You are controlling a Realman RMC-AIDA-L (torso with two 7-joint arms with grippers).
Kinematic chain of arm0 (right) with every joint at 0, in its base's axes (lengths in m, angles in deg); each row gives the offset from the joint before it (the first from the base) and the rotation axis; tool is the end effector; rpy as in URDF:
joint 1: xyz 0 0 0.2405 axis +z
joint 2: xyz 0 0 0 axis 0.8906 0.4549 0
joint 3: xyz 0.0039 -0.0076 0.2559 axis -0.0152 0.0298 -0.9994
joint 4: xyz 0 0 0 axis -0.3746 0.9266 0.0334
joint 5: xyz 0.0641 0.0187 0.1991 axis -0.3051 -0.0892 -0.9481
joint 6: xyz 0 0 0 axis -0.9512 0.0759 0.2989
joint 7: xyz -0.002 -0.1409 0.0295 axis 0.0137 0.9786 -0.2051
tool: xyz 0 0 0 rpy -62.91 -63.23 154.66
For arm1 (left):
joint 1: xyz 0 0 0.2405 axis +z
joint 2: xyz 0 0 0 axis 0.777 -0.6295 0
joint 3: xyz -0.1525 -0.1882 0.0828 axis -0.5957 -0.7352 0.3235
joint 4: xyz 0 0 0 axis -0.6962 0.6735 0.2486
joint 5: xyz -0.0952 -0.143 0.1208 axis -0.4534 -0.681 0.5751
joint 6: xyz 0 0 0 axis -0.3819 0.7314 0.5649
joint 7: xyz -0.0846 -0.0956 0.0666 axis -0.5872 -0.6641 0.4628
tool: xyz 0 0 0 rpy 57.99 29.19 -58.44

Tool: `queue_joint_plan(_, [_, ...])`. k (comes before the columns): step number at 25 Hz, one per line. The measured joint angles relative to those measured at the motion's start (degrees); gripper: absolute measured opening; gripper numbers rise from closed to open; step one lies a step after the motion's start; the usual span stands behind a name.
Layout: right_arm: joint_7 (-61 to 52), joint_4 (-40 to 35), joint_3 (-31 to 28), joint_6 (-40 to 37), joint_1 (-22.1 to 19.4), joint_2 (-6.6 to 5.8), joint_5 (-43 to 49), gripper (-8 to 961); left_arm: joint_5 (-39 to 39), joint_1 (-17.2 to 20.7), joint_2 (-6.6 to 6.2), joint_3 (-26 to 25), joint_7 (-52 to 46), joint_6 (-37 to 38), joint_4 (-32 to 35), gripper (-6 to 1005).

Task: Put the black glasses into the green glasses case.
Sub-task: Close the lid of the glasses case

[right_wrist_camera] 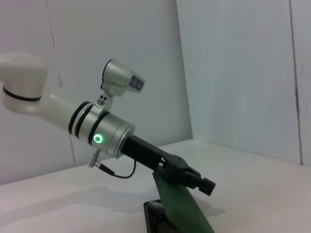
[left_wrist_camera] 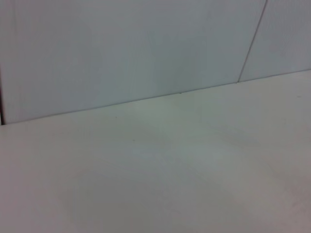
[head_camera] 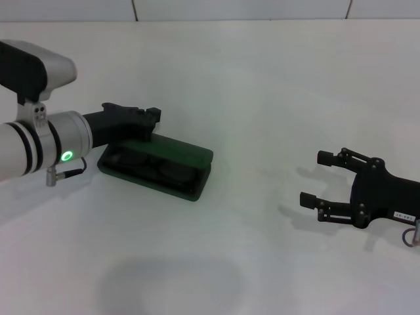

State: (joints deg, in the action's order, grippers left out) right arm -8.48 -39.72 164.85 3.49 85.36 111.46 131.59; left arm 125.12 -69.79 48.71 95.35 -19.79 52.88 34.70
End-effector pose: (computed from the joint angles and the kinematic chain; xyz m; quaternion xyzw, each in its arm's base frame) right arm 0.2864 0.2879 -0.0360 -0.9298 0.1295 0.2966 0.1751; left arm -0.2747 0.3586 -0.0376 -0.8733 -0.3472 -0.1386 0.3124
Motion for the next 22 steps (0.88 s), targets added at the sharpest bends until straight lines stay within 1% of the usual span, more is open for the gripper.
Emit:
queue_joint_plan(4, [-0.1, 0.0, 0.0, 0.0, 0.0, 0.00, -0.1, 877, -3.0, 0.0, 0.00, -0.1, 4.4, 0.0, -1.9, 136])
queue_joint_plan(10, [-0.1, 0.0, 0.0, 0.2, 0.1, 0.00, -0.1, 876, -12.6, 0.0, -0.03, -0.1, 16.5, 0.0, -7.3, 138])
queue_joint_plan(12, [-0.1, 0.0, 0.0, 0.2, 0.1, 0.00, -0.1, 876, -14.1, 0.0, -0.04, -0.1, 18.5, 0.0, -8.4, 138])
queue_joint_plan(18, [-0.2, 0.0, 0.0, 0.4, 0.5, 0.00, 0.0, 876, -14.5, 0.0, -0.25, -0.4, 20.0, 1.5, -8.6, 140])
queue_joint_plan(22, [-0.2, 0.1, 0.0, 0.5, 0.6, 0.02, -0.1, 875, -14.6, 0.0, -0.21, -2.5, 22.1, 3.1, -9.4, 142])
